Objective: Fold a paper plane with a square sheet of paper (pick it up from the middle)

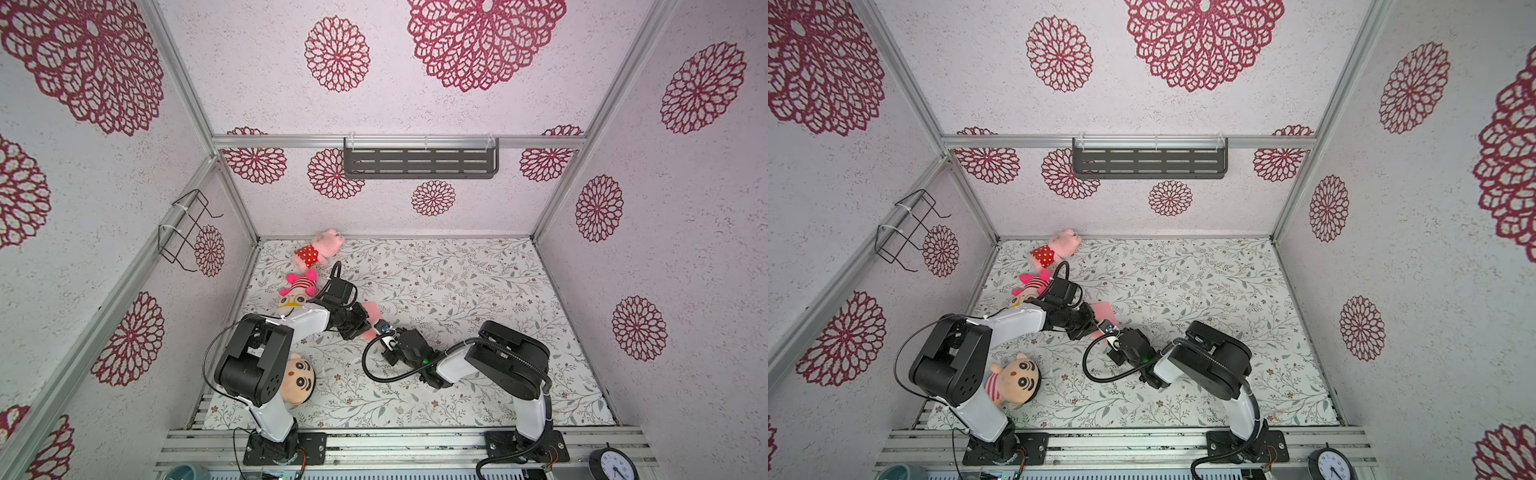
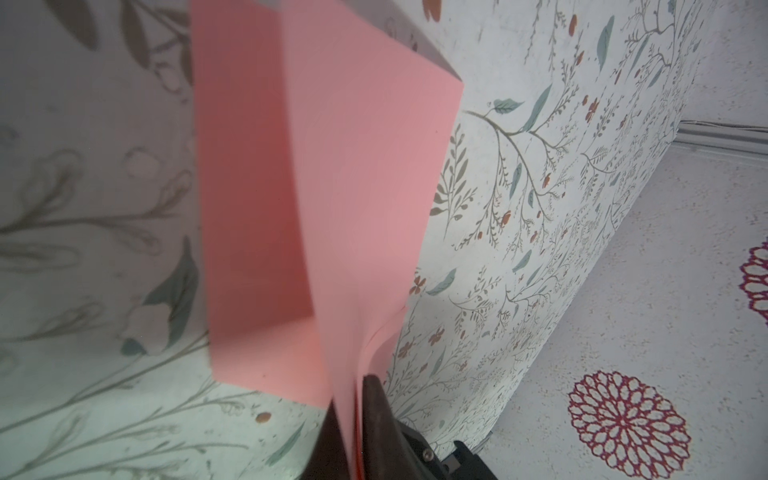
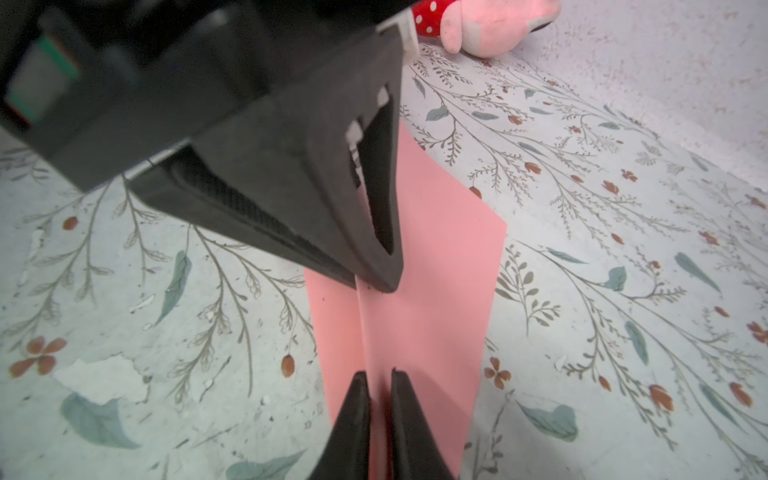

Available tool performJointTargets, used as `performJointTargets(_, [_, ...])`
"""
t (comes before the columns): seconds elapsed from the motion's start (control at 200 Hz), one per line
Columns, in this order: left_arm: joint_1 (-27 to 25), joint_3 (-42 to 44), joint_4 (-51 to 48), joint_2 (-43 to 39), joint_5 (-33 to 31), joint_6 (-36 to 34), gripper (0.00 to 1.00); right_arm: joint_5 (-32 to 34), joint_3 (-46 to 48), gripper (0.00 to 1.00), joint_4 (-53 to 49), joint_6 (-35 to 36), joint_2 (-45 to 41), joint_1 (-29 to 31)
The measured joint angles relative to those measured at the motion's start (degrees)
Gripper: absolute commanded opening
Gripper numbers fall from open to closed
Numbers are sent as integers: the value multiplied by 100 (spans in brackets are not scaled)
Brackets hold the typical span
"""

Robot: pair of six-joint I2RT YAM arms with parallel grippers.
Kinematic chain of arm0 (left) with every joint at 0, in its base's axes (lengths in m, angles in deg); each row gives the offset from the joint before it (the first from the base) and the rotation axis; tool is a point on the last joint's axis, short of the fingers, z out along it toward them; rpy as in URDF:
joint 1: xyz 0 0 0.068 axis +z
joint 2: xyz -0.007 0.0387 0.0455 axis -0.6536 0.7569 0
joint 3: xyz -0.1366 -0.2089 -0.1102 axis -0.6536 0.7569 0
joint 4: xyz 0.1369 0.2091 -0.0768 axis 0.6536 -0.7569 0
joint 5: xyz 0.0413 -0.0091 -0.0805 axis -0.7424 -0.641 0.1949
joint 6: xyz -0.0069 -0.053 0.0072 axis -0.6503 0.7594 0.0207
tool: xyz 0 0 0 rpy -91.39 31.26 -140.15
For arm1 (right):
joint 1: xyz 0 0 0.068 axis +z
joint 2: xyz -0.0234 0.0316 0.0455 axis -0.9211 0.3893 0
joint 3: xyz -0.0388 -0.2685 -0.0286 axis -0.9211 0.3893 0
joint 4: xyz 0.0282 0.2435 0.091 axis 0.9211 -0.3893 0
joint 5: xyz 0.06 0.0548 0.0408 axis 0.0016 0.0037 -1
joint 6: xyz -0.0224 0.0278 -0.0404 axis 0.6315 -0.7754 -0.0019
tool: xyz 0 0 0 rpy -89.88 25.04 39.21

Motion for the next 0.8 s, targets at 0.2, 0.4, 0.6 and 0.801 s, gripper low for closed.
performJointTargets(0.2, [356,107,-44,-514,-72,-26,35,-131,52,5,70,-203,0,-70])
performJointTargets(0.4, [763,614,50,-1464,-295,-42,39,-461,186,4,264,-702,0,-203])
performJointTargets(0.6, [686,1281,455,-1681,-212,-44,31,-723,208,4,490,-1309,0,-264])
performJointTargets(0.801, [348,1506,953,-1346,-4,-35,24,-975,208,4,702,-1926,0,-354])
